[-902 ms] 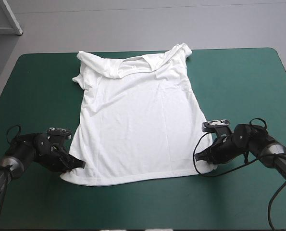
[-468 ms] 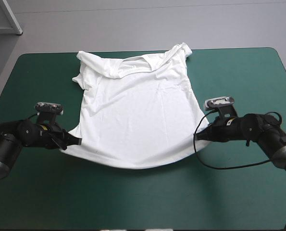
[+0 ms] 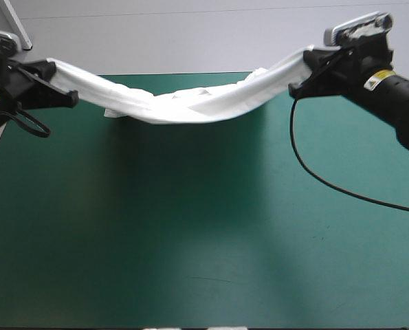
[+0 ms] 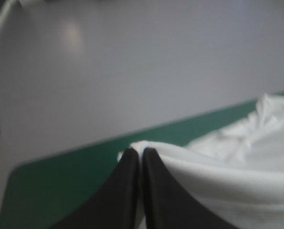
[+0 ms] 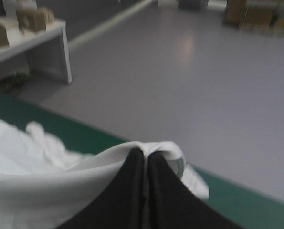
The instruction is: Fold the cloth
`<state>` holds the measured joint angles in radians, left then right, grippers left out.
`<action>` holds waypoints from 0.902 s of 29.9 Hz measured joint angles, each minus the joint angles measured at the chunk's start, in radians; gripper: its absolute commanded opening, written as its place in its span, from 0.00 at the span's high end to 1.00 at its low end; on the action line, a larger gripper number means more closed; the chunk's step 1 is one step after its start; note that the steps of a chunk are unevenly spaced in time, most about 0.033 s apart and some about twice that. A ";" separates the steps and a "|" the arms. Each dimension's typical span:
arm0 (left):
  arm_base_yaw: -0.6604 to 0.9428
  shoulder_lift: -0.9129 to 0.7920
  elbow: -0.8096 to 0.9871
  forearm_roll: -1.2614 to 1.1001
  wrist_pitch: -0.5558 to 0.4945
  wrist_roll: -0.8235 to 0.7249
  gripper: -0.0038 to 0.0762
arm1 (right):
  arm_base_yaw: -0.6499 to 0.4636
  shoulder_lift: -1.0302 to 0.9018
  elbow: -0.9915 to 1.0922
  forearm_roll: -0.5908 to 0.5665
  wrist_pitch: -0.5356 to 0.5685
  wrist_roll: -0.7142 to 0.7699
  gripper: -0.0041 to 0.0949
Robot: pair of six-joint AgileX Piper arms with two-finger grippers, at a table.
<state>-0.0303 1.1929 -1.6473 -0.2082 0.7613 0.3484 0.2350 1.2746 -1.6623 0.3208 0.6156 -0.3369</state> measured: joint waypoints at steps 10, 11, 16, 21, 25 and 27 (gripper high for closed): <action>0.000 -0.008 -0.310 -0.001 -0.208 0.054 0.93 | 0.000 -0.009 -0.452 0.010 -0.052 -0.050 0.97; 0.000 -0.010 -0.340 -0.004 -0.221 0.067 0.93 | 0.000 -0.011 -0.492 0.011 -0.055 -0.053 0.97; 0.000 -0.015 -0.485 -0.011 -0.247 0.109 0.93 | 0.000 -0.020 -0.650 0.013 -0.063 -0.060 0.97; 0.000 -0.023 -0.596 -0.014 -0.270 0.114 0.93 | 0.000 -0.032 -0.735 0.017 -0.070 -0.060 0.98; 0.000 -0.027 -0.615 -0.016 -0.291 0.117 0.93 | 0.000 -0.023 -0.738 0.036 -0.073 -0.060 0.98; 0.000 -0.011 -0.615 -0.016 -0.304 0.118 0.93 | 0.000 0.003 -0.738 0.045 -0.091 -0.060 0.98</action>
<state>-0.0303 1.1823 -2.2621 -0.2240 0.4573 0.4666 0.2350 1.2773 -2.4006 0.3662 0.5242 -0.3968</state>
